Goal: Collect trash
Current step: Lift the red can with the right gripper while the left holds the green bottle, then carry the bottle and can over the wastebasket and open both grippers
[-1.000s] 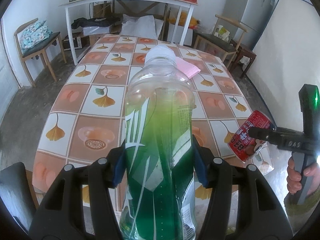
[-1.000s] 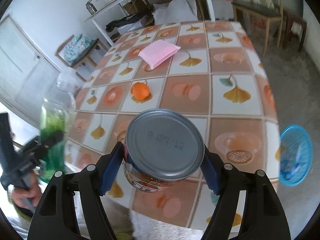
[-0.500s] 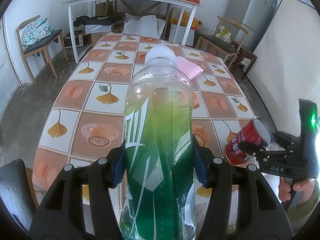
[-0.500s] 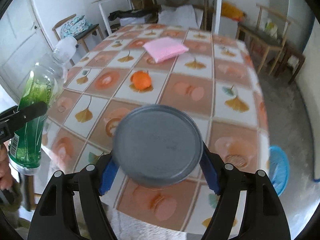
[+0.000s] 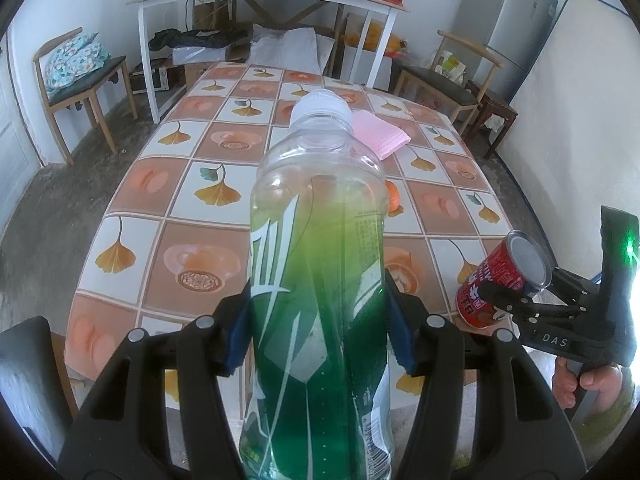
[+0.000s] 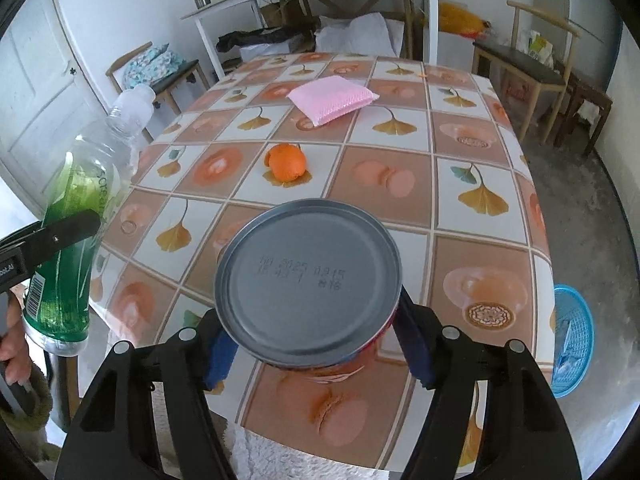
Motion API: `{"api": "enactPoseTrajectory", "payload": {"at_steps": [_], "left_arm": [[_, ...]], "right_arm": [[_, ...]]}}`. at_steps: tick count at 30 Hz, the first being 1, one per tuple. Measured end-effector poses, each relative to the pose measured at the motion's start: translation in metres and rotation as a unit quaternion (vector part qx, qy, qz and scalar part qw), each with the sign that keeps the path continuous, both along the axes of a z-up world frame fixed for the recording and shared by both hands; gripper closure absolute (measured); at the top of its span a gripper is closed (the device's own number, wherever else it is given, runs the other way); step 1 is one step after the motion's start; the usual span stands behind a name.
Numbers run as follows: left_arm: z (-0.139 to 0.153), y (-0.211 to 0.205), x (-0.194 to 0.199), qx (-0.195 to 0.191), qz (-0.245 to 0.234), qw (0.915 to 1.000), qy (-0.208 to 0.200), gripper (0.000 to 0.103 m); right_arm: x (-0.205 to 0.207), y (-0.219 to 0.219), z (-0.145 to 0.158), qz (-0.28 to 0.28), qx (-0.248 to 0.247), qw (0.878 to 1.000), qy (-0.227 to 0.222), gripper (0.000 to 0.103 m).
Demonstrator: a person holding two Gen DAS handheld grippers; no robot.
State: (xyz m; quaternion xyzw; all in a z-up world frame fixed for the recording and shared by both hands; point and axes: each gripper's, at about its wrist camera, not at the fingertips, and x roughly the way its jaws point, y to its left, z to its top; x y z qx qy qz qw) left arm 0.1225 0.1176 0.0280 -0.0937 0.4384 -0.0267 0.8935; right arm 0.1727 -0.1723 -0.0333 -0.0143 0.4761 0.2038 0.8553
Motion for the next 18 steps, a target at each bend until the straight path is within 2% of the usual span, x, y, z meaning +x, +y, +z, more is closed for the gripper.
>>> {"api": "enactPoseTrajectory", "payload": {"at_steps": [6, 11, 14, 18], "left_arm": [[0.006, -0.007, 0.002, 0.005, -0.007, 0.9999, -0.007, 0.049], [0.02, -0.025, 0.006, 0.014, -0.032, 0.9992, -0.021, 0.049], [0.034, -0.044, 0.012, 0.017, -0.059, 0.9974, -0.038, 0.049], [0.051, -0.081, 0.025, 0.018, -0.106, 0.9925, -0.058, 0.049]], "right_arm": [[-0.001, -0.016, 0.014, -0.018, 0.027, 0.999, -0.017, 0.037], [-0.003, -0.054, 0.038, -0.059, 0.056, 0.996, -0.045, 0.037], [-0.009, -0.096, 0.06, -0.109, 0.063, 0.989, -0.078, 0.037], [-0.027, -0.177, 0.086, -0.202, 0.075, 0.969, -0.12, 0.037]]}}
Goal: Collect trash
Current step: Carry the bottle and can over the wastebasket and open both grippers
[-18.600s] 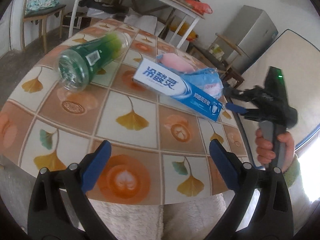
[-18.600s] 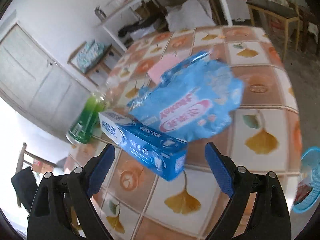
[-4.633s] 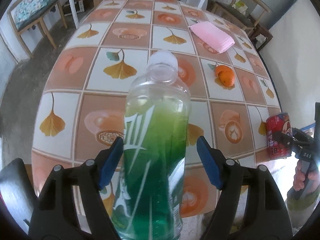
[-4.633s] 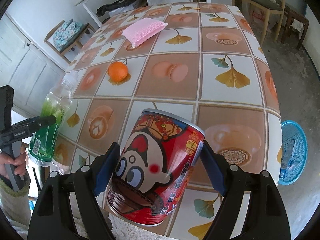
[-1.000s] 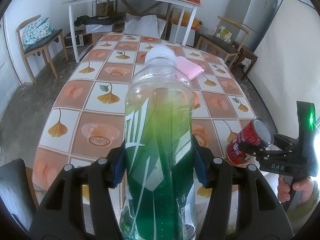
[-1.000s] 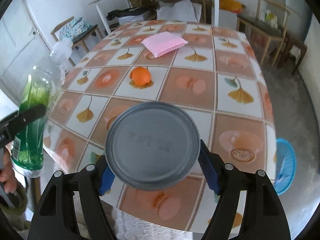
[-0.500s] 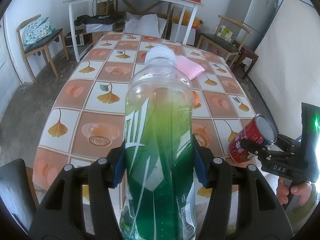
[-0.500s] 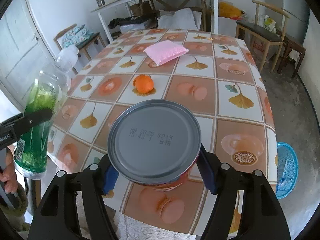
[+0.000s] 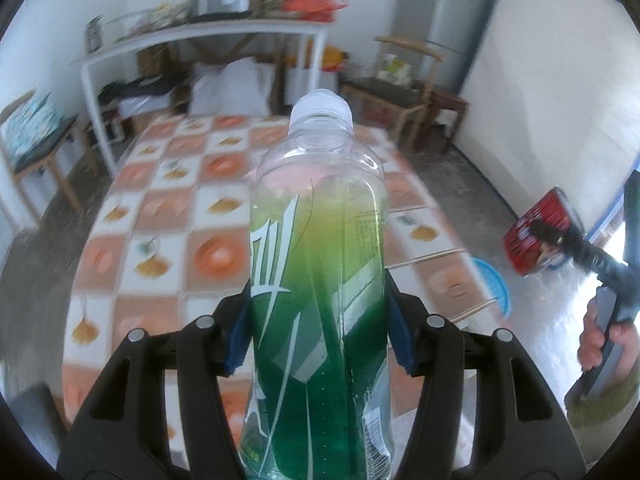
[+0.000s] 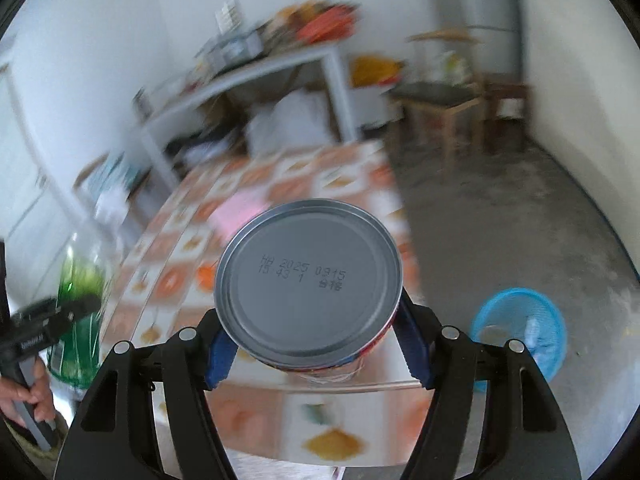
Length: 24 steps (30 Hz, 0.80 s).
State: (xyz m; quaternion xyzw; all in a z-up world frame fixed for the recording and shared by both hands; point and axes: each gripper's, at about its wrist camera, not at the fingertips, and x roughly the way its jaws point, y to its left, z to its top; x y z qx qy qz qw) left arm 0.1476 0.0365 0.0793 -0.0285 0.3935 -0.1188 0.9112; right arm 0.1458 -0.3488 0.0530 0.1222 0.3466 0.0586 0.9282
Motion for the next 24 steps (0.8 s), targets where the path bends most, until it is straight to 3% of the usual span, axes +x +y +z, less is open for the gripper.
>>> {"api": "enactPoseTrajectory", "payload": {"at_steps": [6, 12, 18, 24], "left_arm": [[0.018, -0.079, 0.028, -0.003, -0.093, 0.9956, -0.007, 0.049], [0.017, -0.177, 0.055, -0.002, -0.185, 0.9826, 0.018, 0.049], [-0.019, -0.272, 0.079, 0.004, -0.26, 0.9609, 0.095, 0.049], [-0.074, -0.348, 0.101, 0.032, -0.287, 0.9413, 0.175, 0.049]], "right_arm": [[-0.036, -0.103, 0.0, -0.127, 0.008, 0.992, -0.009, 0.037], [-0.066, -0.18, -0.043, -0.205, 0.039, 0.978, 0.032, 0.037], [-0.076, -0.228, -0.11, -0.25, 0.1, 0.958, 0.099, 0.036], [-0.087, -0.249, -0.152, -0.273, 0.137, 0.943, 0.131, 0.036]]}}
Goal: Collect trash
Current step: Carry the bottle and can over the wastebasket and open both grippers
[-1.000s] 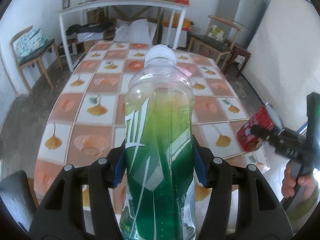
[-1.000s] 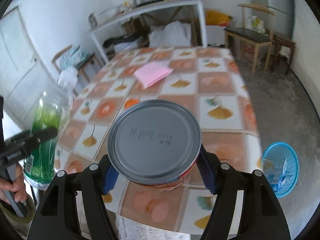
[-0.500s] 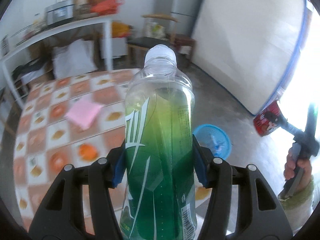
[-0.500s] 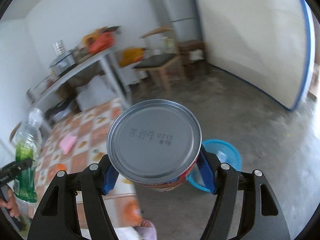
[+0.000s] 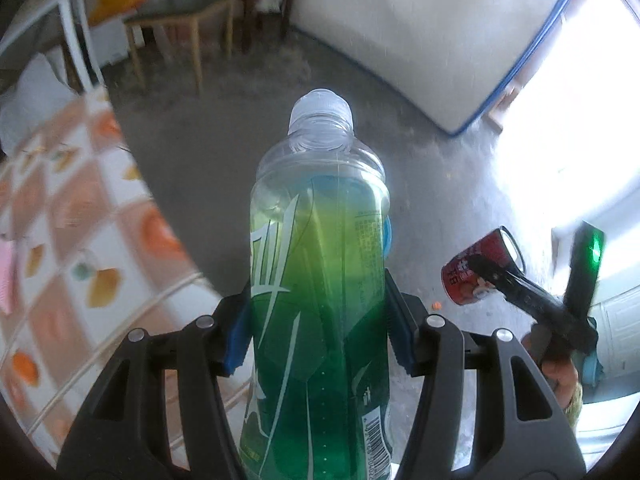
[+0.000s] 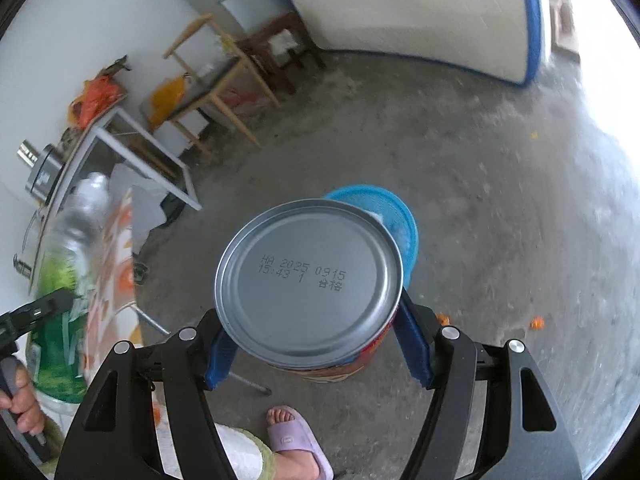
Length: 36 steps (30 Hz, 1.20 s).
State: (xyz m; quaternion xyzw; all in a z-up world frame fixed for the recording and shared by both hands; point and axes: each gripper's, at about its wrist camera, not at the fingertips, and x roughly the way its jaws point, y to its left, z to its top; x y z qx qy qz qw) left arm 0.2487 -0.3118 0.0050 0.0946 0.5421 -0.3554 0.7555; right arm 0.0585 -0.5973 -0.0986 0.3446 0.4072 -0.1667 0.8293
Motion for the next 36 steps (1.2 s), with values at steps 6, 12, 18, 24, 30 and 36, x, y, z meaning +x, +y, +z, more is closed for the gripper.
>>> {"api": "enactPoseTrajectory", "payload": {"at_steps": [6, 12, 18, 24, 30, 36], "left_arm": [[-0.044, -0.074, 0.027, 0.029, -0.01, 0.9988, 0.037, 0.049], [-0.072, -0.12, 0.057, 0.002, 0.032, 0.9986, 0.042, 0.017], [-0.074, -0.096, 0.046, -0.006, 0.038, 0.998, 0.05, 0.017], [-0.041, -0.045, 0.027, -0.038, 0.04, 0.9982, 0.024, 0.017], [-0.005, 0.015, 0.001, -0.077, 0.049, 0.9958, -0.008, 0.017], [0.023, 0.11, -0.024, -0.102, 0.089, 0.9892, -0.056, 0.017]], "right_arm": [[-0.007, -0.015, -0.013, -0.019, 0.014, 1.0, 0.006, 0.036], [-0.004, -0.024, -0.022, -0.025, 0.022, 0.999, 0.013, 0.036], [0.004, -0.025, -0.037, -0.018, 0.03, 0.999, 0.03, 0.036], [0.03, -0.024, -0.054, -0.001, 0.048, 0.998, 0.038, 0.036], [0.096, -0.033, -0.084, 0.026, 0.055, 0.996, 0.063, 0.035], [0.14, -0.05, -0.1, 0.009, 0.022, 0.995, 0.098, 0.028]]}}
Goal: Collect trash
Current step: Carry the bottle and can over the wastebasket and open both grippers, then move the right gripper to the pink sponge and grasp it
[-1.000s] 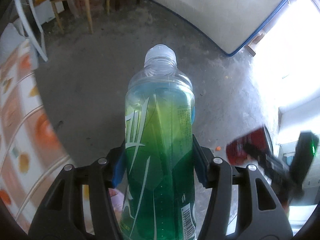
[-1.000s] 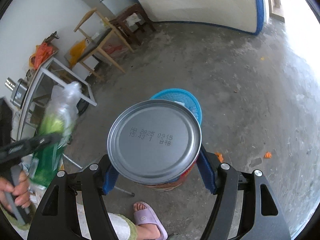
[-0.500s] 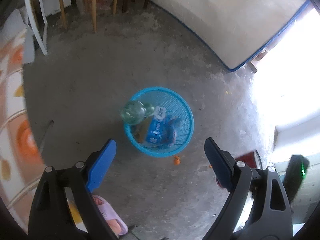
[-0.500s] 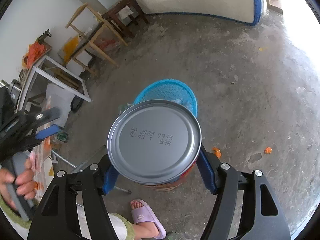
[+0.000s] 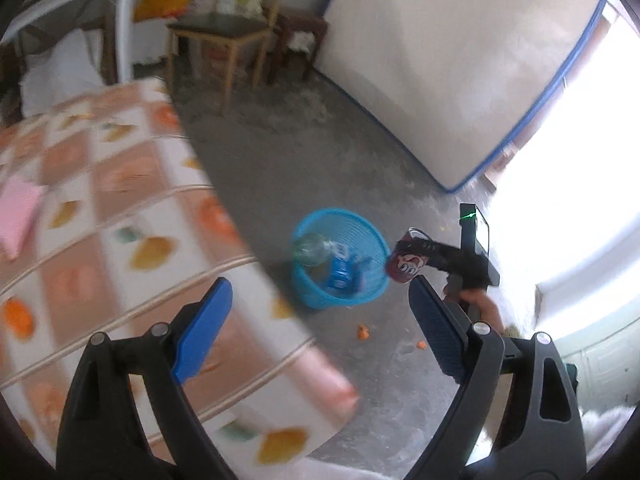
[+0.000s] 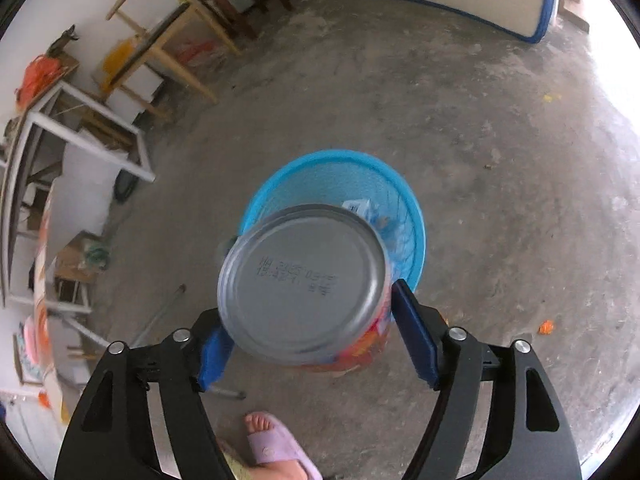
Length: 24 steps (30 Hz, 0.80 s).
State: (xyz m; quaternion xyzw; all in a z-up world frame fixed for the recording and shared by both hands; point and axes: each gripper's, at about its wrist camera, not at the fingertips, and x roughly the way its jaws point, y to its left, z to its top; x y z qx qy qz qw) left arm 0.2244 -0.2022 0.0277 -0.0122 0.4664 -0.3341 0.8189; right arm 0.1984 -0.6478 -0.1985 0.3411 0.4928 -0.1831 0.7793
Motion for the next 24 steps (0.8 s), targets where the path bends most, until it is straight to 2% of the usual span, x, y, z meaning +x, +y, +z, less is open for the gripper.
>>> {"api": "enactPoseTrajectory", "payload": {"at_steps": [2, 7, 13, 16, 19, 22, 24], "left_arm": [[0.006, 0.031, -0.008, -0.002, 0.019, 0.9997, -0.016, 0.017], [0.013, 0.114, -0.025, 0.003, 0.092, 0.9951, -0.038, 0.017], [0.018, 0.186, -0.032, -0.007, 0.161, 0.9854, -0.055, 0.017], [0.014, 0.218, -0.032, 0.003, 0.201, 0.978, -0.056, 0.017], [0.01, 0.238, -0.035, -0.001, 0.225, 0.9728, -0.055, 0.017], [0.002, 0.257, -0.04, -0.002, 0.248, 0.967, -0.057, 0.017], [-0.006, 0.262, -0.041, 0.0, 0.255, 0.9652, -0.057, 0.017]], "right_arm": [[0.004, -0.002, 0.0, 0.003, -0.014, 1.0, -0.001, 0.023], [0.007, -0.003, 0.001, -0.005, -0.03, 0.999, 0.011, 0.023], [-0.011, 0.025, 0.034, 0.005, -0.024, 0.999, -0.039, 0.023], [-0.014, 0.053, 0.067, 0.044, -0.028, 0.996, -0.072, 0.023], [-0.005, 0.093, 0.111, 0.105, -0.043, 0.987, -0.11, 0.023], [0.015, 0.145, 0.16, 0.185, -0.053, 0.97, -0.149, 0.023], [0.034, 0.189, 0.188, 0.248, -0.052, 0.952, -0.172, 0.016]]}}
